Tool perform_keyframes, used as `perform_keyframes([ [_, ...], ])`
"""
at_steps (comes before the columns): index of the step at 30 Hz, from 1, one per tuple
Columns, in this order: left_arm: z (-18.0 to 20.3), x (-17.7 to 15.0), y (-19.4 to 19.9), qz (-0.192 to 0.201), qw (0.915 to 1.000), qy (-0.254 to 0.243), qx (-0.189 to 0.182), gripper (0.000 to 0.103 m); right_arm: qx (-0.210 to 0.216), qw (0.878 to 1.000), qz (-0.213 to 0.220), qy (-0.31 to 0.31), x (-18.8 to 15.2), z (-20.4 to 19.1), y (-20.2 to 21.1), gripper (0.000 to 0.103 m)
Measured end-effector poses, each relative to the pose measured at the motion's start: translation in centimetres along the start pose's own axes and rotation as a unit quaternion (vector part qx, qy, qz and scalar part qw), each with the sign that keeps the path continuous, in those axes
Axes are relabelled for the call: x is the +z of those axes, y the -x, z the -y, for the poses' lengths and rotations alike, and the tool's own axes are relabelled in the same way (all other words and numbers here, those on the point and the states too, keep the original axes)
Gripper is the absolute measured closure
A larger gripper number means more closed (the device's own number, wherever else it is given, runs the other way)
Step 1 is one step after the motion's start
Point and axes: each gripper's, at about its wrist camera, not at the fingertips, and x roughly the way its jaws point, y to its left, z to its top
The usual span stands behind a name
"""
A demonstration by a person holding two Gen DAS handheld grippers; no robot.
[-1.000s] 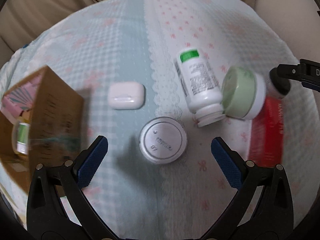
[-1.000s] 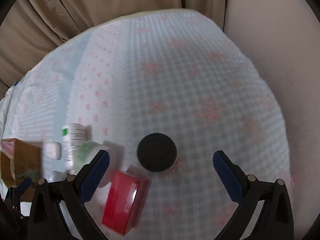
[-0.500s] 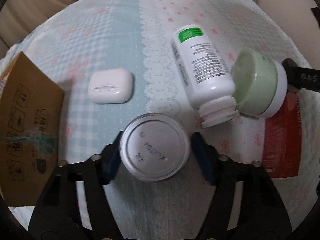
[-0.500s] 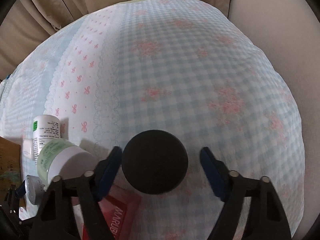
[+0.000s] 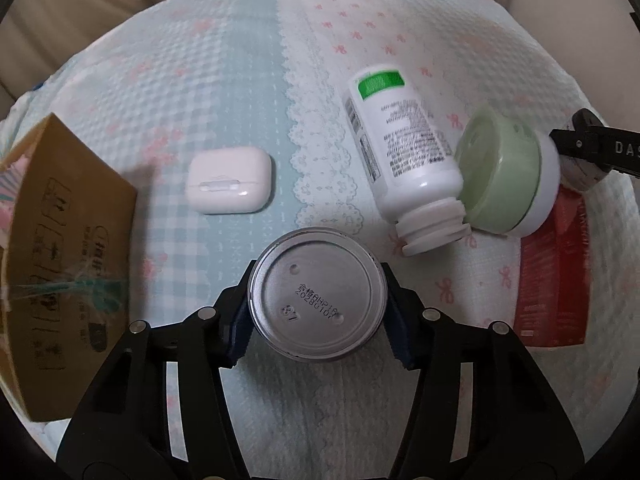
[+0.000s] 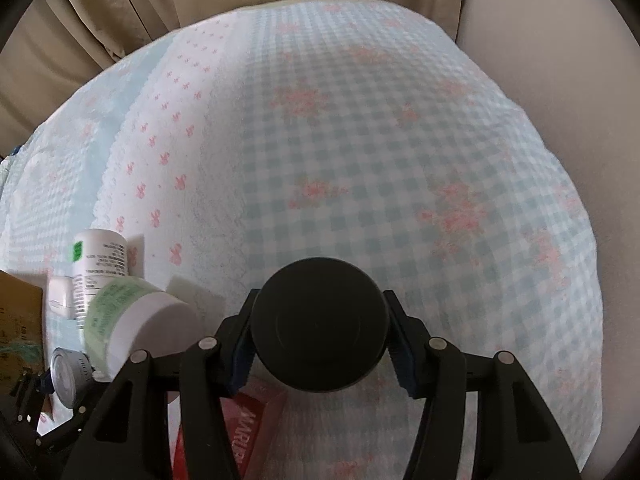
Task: Organize rigid objects
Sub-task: 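Grasp the small silver tin with the left gripper while the right gripper grasps the black-lidded jar, then lift and carry the silver tin and black-lidded jar over the box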
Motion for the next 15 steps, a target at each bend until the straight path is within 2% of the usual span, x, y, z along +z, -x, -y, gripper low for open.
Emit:
perform_keyframes([
  [5, -0.6, 0.8, 3.7, 0.024, 0.9997, 0.006, -0.005, 0.052, 0.005, 1.0, 0.019, -0.007, 0.2, 0.2, 3.4, 0.05],
  [8, -1.0, 1.7, 7.4, 0.047, 0.9989, 0.006, -0.005, 0.051, 0.011, 0.999, 0.03, -0.018, 0.2, 0.3, 6.4, 0.05],
  [15, -3.8, 4.2, 19.2, 0.105, 0.9943, 0.014, -0.008, 0.051, 0.027, 0.998, 0.055, -0.023, 0.0, -1.5, 16.0, 0.05],
])
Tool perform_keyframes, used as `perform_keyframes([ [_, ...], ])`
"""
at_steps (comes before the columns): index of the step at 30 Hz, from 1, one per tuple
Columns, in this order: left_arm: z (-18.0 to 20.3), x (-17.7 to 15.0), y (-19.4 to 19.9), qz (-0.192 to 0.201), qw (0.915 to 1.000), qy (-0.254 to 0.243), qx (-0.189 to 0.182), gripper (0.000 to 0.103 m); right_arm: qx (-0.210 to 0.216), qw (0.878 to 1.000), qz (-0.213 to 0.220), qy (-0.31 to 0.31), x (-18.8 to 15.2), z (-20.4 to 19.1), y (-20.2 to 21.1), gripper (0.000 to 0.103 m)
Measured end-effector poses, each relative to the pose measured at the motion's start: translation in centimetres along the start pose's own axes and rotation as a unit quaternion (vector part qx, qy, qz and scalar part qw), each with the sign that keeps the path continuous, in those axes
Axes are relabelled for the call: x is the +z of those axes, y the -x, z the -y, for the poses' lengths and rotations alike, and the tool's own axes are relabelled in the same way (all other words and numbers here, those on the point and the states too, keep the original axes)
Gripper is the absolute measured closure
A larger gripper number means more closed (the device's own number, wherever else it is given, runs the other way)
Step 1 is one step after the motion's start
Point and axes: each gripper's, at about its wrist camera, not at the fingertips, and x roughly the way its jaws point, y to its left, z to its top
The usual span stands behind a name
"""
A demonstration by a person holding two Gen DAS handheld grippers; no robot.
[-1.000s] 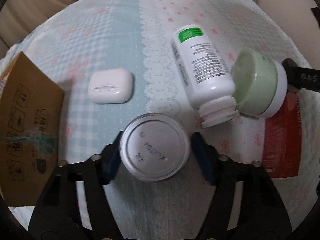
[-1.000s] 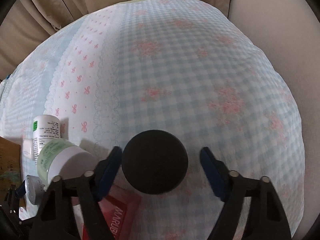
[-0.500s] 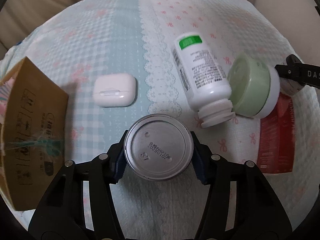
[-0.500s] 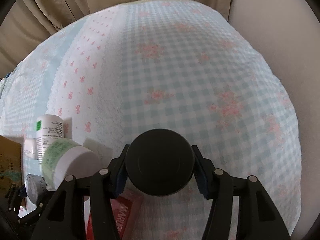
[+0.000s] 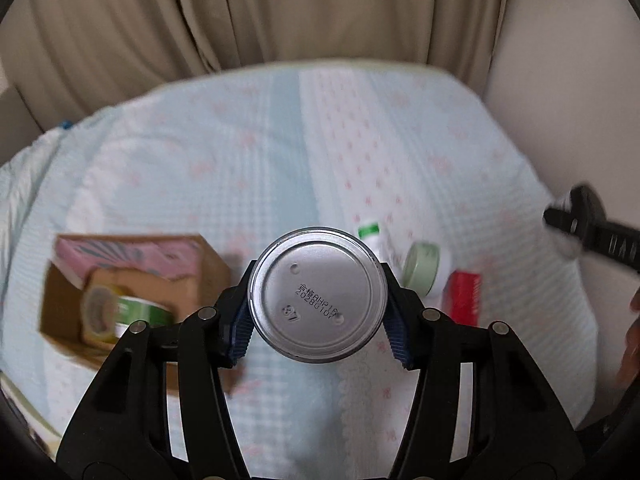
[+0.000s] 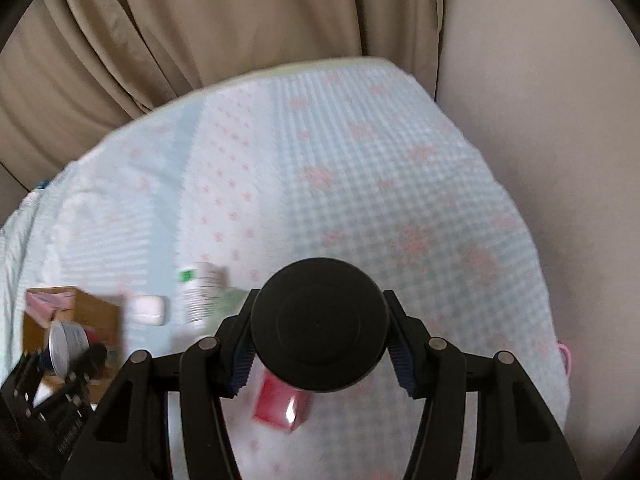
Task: Organize rigid objects
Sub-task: 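Lift and carry the silver tin and black-lidded jar over the box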
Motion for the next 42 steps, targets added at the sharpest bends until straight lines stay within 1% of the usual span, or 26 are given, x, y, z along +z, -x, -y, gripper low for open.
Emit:
perform_keyframes([
  [3, -1.5, 1.4, 3.7, 0.021, 0.9998, 0.0, 0.003, 0.051, 0.016, 1.0, 0.006, 0.02, -0.1, -2.1, 3.5, 0.05],
  [7, -4.0, 2.5, 7.2, 0.042, 0.9991, 0.0, 0.008, 0.051, 0.04, 0.999, 0.016, 0.027, -0.4, -5.0, 7.3, 0.05],
  [9, -5.9, 3.0, 8.6, 0.05, 0.9987, 0.008, 0.007, 0.051, 0.051, 0.998, 0.021, 0.033, -0.6, -6.7, 8.7, 0.05],
  [11, -7.5, 3.4, 9.6, 0.053, 0.9985, 0.013, 0.007, 0.051, 0.058, 0.997, 0.026, 0.044, -0.7, -8.6, 9.9, 0.05],
  [14, -11.1, 3.9, 10.9, 0.052, 0.9984, 0.022, 0.0, 0.051, 0.074, 0.995, 0.029, 0.053, -0.9, -11.8, 11.2, 0.05],
  [17, -14.4, 3.9, 11.5, 0.049, 0.9985, 0.023, -0.003, 0.051, 0.085, 0.994, 0.03, 0.066, -1.4, -15.6, 12.2, 0.05],
  [18, -16.2, 4.0, 11.5, 0.045, 0.9988, 0.02, -0.006, 0.051, 0.087, 0.993, 0.03, 0.069, -1.6, -17.3, 12.3, 0.05],
  [22, -21.1, 3.9, 10.5, 0.027, 0.9996, 0.002, -0.012, 0.051, 0.09, 0.994, 0.024, 0.055, -2.8, -22.1, 12.2, 0.05],
  [25, -24.8, 3.4, 9.0, 0.01, 0.9997, -0.015, -0.018, 0.051, 0.086, 0.995, 0.013, 0.044, -3.5, -25.5, 11.1, 0.05],
  [27, -27.2, 2.9, 7.5, -0.01, 0.9994, -0.025, -0.024, 0.051, 0.084, 0.996, 0.003, 0.026, -4.0, -27.7, 9.9, 0.05],
  [30, -29.9, 2.1, 5.4, -0.035, 0.9978, -0.043, -0.036, 0.051, 0.079, 0.997, -0.013, 0.005, -4.9, -30.2, 8.4, 0.05],
  [35, -32.3, 0.5, 2.0, -0.075, 0.9942, -0.064, -0.042, 0.051, 0.065, 0.997, -0.05, -0.001, -5.8, -34.0, 5.4, 0.05],
  [37, -33.0, -0.1, 0.6, -0.092, 0.9925, -0.068, -0.044, 0.051, 0.061, 0.996, -0.063, 0.0, -6.1, -34.7, 4.6, 0.05],
  [42, -33.8, -1.6, -3.4, -0.125, 0.9885, -0.073, -0.043, 0.051, 0.052, 0.995, -0.09, 0.003, -5.8, -35.9, 0.9, 0.05],
])
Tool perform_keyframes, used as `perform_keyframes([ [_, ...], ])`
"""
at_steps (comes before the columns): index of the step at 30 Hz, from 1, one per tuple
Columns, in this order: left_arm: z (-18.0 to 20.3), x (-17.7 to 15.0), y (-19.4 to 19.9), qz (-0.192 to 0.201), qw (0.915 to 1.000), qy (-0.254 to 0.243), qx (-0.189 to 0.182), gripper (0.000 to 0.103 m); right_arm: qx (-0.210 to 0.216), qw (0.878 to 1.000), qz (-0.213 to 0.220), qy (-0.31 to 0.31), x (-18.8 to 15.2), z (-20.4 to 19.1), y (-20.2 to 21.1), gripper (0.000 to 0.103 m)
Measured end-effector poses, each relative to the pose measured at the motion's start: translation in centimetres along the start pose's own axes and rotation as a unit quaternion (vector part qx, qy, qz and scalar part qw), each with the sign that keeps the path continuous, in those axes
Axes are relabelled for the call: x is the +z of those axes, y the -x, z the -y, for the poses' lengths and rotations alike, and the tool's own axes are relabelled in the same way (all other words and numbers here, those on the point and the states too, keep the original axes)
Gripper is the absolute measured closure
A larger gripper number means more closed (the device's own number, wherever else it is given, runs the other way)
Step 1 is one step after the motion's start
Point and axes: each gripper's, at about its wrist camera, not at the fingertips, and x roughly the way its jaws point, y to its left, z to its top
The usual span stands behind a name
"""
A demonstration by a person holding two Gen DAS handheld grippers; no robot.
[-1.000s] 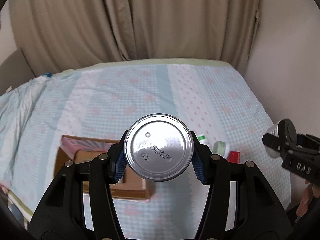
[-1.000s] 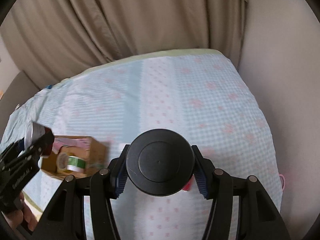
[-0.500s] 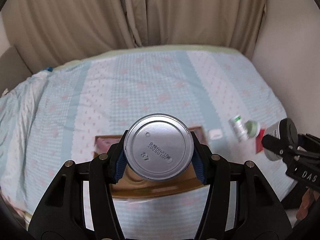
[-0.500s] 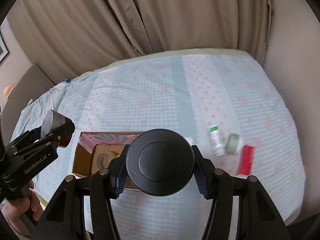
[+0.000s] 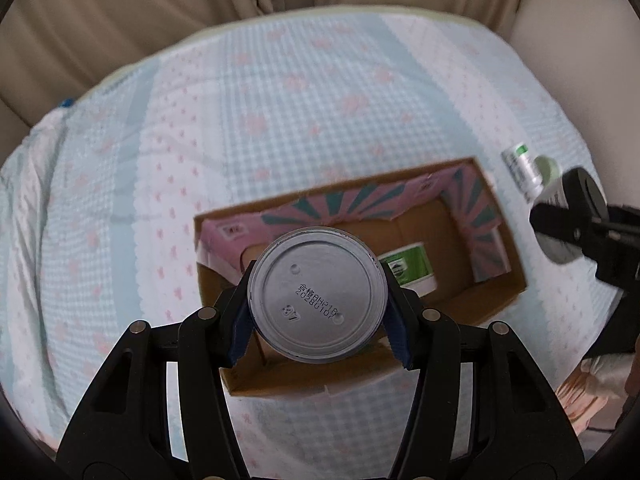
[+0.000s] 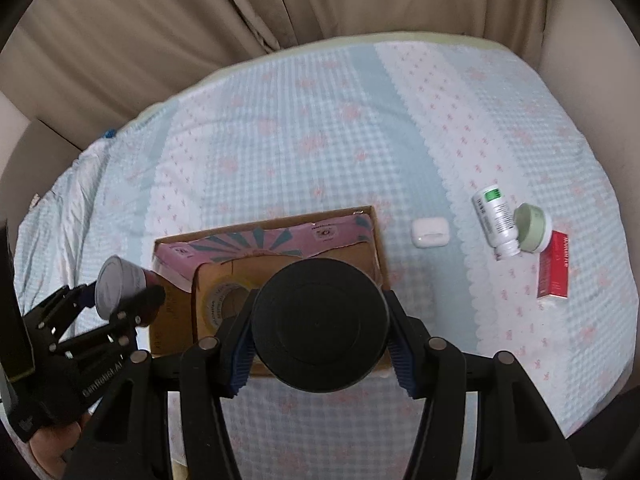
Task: Organize rigid objects
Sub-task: 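Lift and carry the silver tin and black-lidded jar over the box, then lower both items into the box and open both grippers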
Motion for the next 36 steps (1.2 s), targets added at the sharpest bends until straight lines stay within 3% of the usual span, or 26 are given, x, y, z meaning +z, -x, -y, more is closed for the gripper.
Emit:
perform_keyframes([
  [12, -0.8, -0.6, -11.2, -0.094, 0.9955, 0.011, -0.001, 0.052, -0.012, 0.997, -0.078, 0.009, 2.4, 0.4, -12.0, 0.05],
  [19, 0.2, 0.0, -12.1, -0.109, 0.9938, -0.017, 0.006, 0.052, -0.009, 0.994, -0.113, -0.003, 2.9, 0.5, -15.3, 0.05],
  [23, 0.2, 0.2, -11.9, -0.112, 0.9936, -0.01, -0.014, 0.05, -0.007, 0.991, -0.135, -0.014, 3.4, 0.7, -16.1, 0.05],
  [24, 0.3, 0.3, -11.5, -0.104, 0.9944, -0.011, -0.016, 0.039, -0.006, 0.991, -0.135, -0.007, 3.5, 0.5, -16.2, 0.05],
  [25, 0.4, 0.5, -11.1, -0.096, 0.9952, -0.012, -0.017, 0.026, -0.003, 0.991, -0.134, -0.001, 3.5, 0.3, -16.1, 0.048],
  [26, 0.4, 0.7, -10.6, -0.086, 0.996, -0.014, -0.016, 0.0, 0.001, 0.991, -0.132, 0.005, 3.6, 0.0, -16.0, 0.033],
  [28, 0.5, 0.8, -9.6, -0.065, 0.9976, -0.017, -0.017, 0.0, 0.02, 0.991, -0.129, 0.011, 3.7, -0.2, -15.8, 0.011],
  [30, 0.7, 0.7, -9.6, -0.07, 0.9972, -0.021, -0.014, 0.0, 0.027, 0.991, -0.132, 0.021, 3.5, -0.6, -15.7, 0.002],
  [36, -0.1, -0.3, -8.7, -0.065, 0.9977, -0.015, -0.007, 0.0, 0.023, 0.993, -0.114, 0.024, 2.8, -0.7, -14.6, 0.001],
])
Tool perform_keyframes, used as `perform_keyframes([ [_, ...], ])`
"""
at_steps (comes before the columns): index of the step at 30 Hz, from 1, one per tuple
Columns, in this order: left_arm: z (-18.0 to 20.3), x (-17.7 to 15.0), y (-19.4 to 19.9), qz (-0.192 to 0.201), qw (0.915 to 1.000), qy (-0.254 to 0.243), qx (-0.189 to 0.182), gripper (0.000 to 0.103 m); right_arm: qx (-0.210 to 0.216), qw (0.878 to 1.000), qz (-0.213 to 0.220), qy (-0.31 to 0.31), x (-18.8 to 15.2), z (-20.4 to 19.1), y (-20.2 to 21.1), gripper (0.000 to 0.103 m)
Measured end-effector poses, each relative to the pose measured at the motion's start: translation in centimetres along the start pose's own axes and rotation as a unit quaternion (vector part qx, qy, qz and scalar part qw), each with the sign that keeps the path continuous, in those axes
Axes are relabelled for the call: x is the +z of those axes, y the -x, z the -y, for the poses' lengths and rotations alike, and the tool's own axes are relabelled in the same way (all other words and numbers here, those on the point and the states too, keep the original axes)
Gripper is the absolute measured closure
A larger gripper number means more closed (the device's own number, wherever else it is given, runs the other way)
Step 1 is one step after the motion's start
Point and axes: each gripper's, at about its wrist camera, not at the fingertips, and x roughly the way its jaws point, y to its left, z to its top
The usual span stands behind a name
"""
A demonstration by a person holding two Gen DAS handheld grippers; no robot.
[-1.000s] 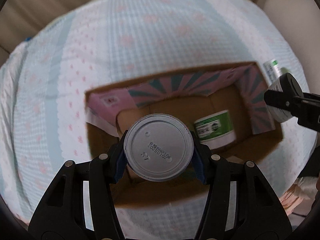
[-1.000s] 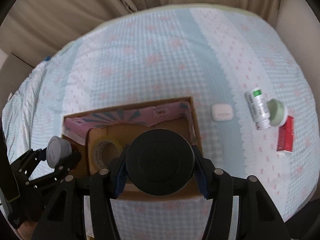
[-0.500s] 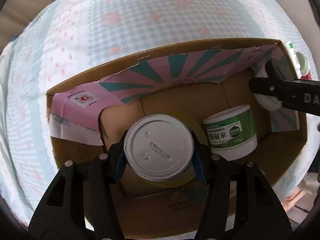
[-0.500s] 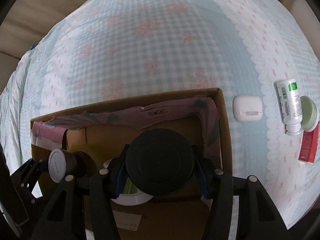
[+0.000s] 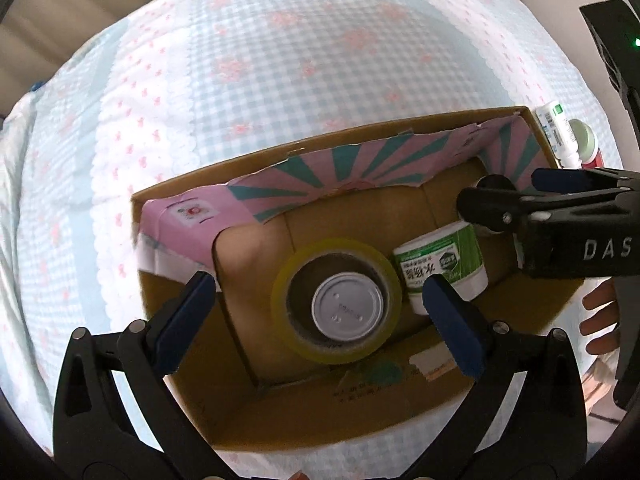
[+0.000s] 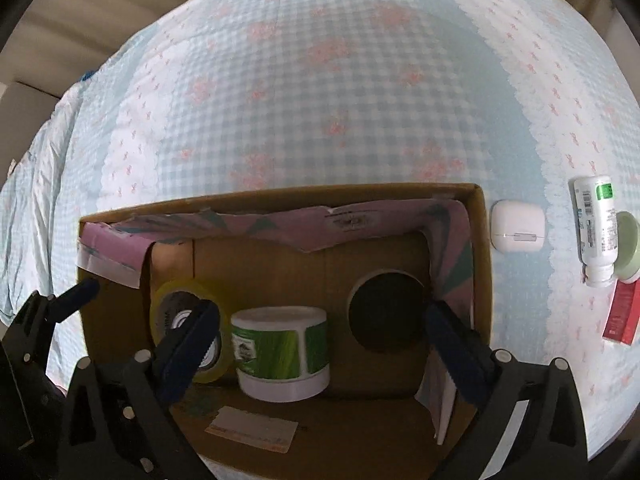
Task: Organize rigid objects
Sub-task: 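Lower both items into the box and open both grippers, then withdraw both grippers from the box toward the bottle and red box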
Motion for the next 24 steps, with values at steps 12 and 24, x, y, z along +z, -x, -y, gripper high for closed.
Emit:
perform_keyframes([
  [12, -0.3, -1.3, 5.6, 0.047, 0.9987, 0.01, 0.015, 0.0, -0.001, 0.999, 0.044, -0.007, -1.4, -0.1, 5.0, 0.0],
  [24, -0.2, -5.4, 15.3, 0.091, 0.9951, 0.035, 0.018, 0.0, -0.017, 0.996, 0.091, 0.014, -6.3, -2.3, 14.8, 0.0],
])
